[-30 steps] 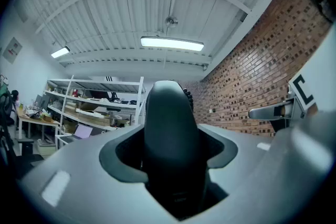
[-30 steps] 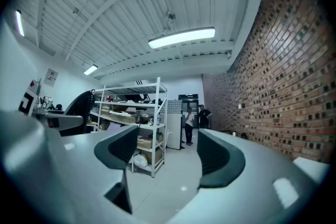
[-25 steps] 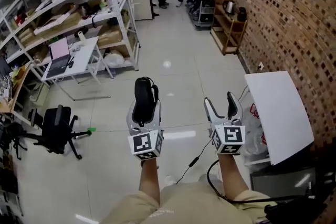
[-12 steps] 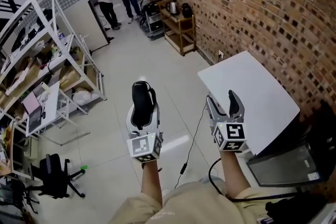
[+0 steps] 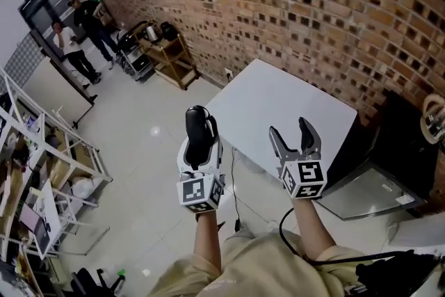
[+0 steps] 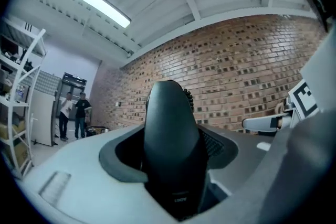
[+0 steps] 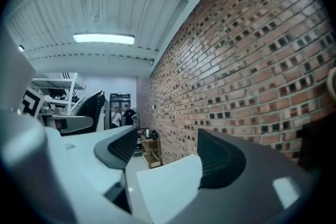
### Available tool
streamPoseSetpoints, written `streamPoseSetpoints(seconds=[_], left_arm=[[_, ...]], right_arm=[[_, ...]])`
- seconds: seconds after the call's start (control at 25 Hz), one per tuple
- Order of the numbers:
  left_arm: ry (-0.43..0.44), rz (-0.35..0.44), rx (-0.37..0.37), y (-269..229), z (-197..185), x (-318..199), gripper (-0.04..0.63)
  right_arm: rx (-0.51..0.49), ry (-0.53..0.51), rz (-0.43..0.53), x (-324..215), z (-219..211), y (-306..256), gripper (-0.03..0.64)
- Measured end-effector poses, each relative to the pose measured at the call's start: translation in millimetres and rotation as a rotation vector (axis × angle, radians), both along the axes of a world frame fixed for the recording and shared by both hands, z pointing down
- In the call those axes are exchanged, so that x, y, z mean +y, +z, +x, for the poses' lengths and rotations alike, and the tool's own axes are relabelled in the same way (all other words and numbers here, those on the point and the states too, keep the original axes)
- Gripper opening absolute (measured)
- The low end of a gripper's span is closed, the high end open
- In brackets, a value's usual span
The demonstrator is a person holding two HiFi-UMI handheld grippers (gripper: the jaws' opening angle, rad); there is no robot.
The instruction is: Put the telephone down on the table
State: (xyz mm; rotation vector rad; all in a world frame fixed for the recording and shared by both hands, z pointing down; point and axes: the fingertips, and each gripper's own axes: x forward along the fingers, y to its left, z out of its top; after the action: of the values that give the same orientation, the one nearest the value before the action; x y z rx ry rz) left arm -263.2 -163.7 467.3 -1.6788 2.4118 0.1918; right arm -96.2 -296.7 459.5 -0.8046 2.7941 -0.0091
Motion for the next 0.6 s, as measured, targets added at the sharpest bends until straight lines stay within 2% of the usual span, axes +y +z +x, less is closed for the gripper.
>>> streamPoseSetpoints(seconds=[0.12,0.4,0.6], left_arm=[[0.094,0.034,-0.010,-3.0,18.6,-63.8,0.285],[0.301,-0.042,0.030,15.9,53.4,-183.6,0.285],[0.404,-0.071,0.025,28.4,51.4,-255.3,0.285]], right_arm=[[0.012,0.069,-0.014,-39.2,24.3,3.1,0.345],[0.023,0.227,-0.062,-114.1,63.0,19.6,0.345],[0.037,0.310,-0.089,-165.7,57.3,31.3,0.345]])
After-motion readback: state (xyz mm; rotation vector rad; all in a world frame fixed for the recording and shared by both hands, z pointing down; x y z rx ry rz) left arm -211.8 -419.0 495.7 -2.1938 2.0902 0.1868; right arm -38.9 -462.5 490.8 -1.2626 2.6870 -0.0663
